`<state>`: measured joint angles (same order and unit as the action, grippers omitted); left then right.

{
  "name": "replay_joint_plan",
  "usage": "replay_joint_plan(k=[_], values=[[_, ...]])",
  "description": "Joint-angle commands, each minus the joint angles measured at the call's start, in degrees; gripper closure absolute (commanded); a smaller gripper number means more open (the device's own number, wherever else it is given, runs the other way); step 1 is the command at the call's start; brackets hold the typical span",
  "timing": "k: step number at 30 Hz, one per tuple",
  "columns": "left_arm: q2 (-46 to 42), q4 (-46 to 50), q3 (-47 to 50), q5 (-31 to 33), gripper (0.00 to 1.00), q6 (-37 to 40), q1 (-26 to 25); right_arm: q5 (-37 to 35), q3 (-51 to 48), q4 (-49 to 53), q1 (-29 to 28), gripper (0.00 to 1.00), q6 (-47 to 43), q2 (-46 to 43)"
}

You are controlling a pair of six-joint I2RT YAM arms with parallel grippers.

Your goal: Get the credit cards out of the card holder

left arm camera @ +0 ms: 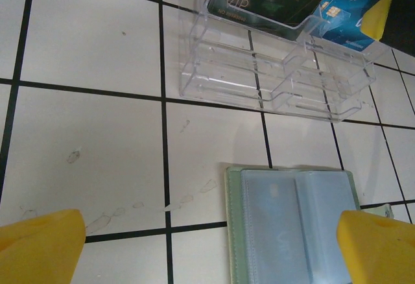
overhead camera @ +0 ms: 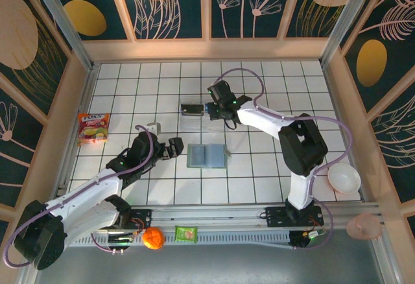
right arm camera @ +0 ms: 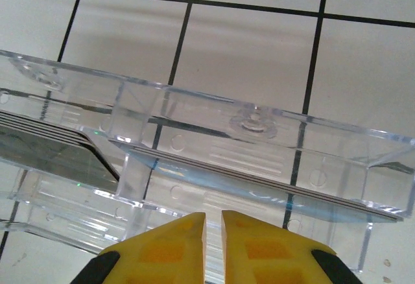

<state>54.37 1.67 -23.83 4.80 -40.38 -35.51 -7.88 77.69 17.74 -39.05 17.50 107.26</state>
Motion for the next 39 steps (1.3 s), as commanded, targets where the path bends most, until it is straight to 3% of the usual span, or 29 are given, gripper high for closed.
replay_joint_plan(k=[1, 5, 11, 15, 23, 31, 39], values=[[0.0, -1.1, 0.5, -0.8, 0.01, -0.7, 0.4, 1.3, -0.3, -1.3, 0.1, 0.87, 1.1, -1.6], [-0.4, -0.9, 0.7, -0.6, 0.01, -0.9, 0.4, 1.6, -0.4, -1.5, -0.7, 0.86, 0.4, -4.1], [-1.2, 0.0, 0.4, 2.4, 0.01, -1.0, 0.4, 4.8, -6.2, -1.6, -4.1, 0.77, -0.1, -9.1], [-1.4, 0.8, 0.4, 4.4, 0.01, -0.5, 0.4, 3.8, -11.9, -2.7, -10.9, 0.67, -1.1, -9.8], [-2.6, 0.5, 2.5, 5.1, 0.01, -1.4, 0.4, -0.8, -14.1, -4.3, -21.1, 0.61, -1.7, -4.5], [-3.2, 0.3, 3.5, 4.6, 0.01, -1.7, 0.4, -4.8, -13.1, -2.6, -23.6, 0.57, -1.3, -1.3], [-2.4, 0.0, 3.3, 4.3, 0.01, -1.5, 0.4, -3.9, -12.7, -1.3, -25.4, 0.55, -2.0, 0.7]])
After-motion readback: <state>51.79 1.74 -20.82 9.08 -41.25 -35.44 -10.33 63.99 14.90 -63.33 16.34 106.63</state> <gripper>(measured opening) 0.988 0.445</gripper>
